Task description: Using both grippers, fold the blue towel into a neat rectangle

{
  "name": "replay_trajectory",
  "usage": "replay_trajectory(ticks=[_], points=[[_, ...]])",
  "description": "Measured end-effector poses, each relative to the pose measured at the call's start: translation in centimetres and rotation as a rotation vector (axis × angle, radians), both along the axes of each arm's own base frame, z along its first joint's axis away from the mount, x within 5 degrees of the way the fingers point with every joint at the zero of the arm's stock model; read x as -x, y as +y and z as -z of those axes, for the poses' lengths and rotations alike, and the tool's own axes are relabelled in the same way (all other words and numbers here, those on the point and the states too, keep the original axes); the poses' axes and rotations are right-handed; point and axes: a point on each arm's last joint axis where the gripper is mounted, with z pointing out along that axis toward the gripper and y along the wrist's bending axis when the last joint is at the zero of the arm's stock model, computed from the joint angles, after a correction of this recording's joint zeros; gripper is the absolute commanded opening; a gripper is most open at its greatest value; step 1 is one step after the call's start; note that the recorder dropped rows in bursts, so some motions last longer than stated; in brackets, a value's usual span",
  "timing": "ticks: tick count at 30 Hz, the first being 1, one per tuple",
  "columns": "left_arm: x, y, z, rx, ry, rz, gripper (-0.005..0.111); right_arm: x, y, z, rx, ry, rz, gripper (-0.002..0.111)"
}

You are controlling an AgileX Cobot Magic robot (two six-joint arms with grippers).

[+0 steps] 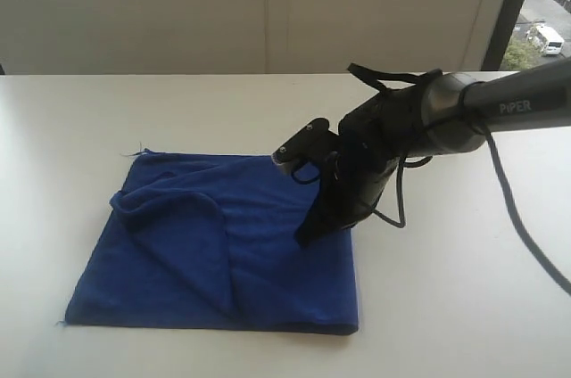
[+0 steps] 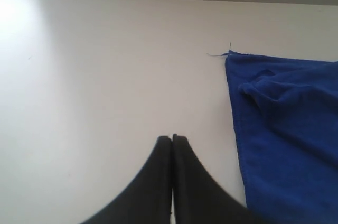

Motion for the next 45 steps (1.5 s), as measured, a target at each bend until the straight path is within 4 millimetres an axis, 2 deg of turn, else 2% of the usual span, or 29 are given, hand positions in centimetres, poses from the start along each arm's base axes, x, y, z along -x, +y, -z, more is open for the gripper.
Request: replay_trajectory(ticks=[7,13,16,17,18,19,20,22,25,26,27,28,30,33,36,38,45], points=[[0.0,0.1,-0.1,0.25,-0.003,-0.082,0.0,-0.7,-3.1,0.1,0.049,0.036,0.042,0.0],[-0.1,-0.1,-0.7,0.317,0.011,-0.072,0.0,-0.9,-4.4,0.1,0.07,0.049,0.062,0.0],[-0.2,-0.5,-2.7,0.29,-0.004,-0.02,0.0,-0.9,-4.4,-1.1,0.052,0.01,0.063,0.0],[-0.4,-0.8,-4.6,0.252,-0.016,0.024,0.0,-0.9,-4.1,-2.8,0.017,-0.044,0.064,0.0],[-0.5,-0.9,-5.5,0.237,-0.015,0.042,0.0,-0.8,-3.8,-3.8,-0.005,-0.077,0.058,0.0],[-0.9,-1.2,-7.6,0.18,0.0,0.092,0.0,-0.6,-3.2,-5.5,-0.037,-0.116,0.033,0.0],[-1.3,-1.4,-8.5,0.142,0.026,0.126,0.0,-0.6,-2.9,-6.2,-0.058,-0.125,0.022,0.0],[-3.4,-2.1,-10.6,0.036,0.155,0.237,0.0,-0.4,-1.7,-7.3,-0.138,-0.102,-0.005,0.0],[-6.4,-2.8,-12.5,-0.046,0.293,0.366,0.0,0.0,-0.6,-7.4,-0.226,-0.053,-0.032,0.0],[-8.9,-3.1,-13.5,-0.088,0.387,0.451,0.0,0.3,-0.2,-7.4,-0.272,-0.028,-0.043,0.0],[-10.1,-3.2,-14.1,-0.106,0.412,0.481,0.0,0.3,0.0,-7.5,-0.294,-0.019,-0.048,0.0],[-12.4,-3.4,-14.5,-0.143,0.498,0.552,0.0,0.4,0.2,-7.2,-0.317,-0.003,-0.045,0.0],[-15.9,-3.7,-14.3,-0.191,0.625,0.684,0.0,0.1,0.4,-6.0,-0.324,0.03,-0.036,0.0],[-18.6,-3.9,-13.5,-0.222,0.679,0.77,0.0,-0.2,0.6,-3.6,-0.316,0.094,-0.023,0.0],[-19.9,-4.2,-11.9,-0.235,0.694,0.867,0.0,-0.3,0.7,-1.2,-0.298,0.155,-0.014,0.0],[-20.2,-4.5,-11.4,-0.224,0.693,0.928,0.0,-0.3,0.6,-0.4,-0.265,0.173,-0.031,0.0],[-21.0,-4.8,-10.8,-0.217,0.659,0.95,0.0,-0.3,-0.7,0.0,-0.1,0.176,-0.038,0.0]])
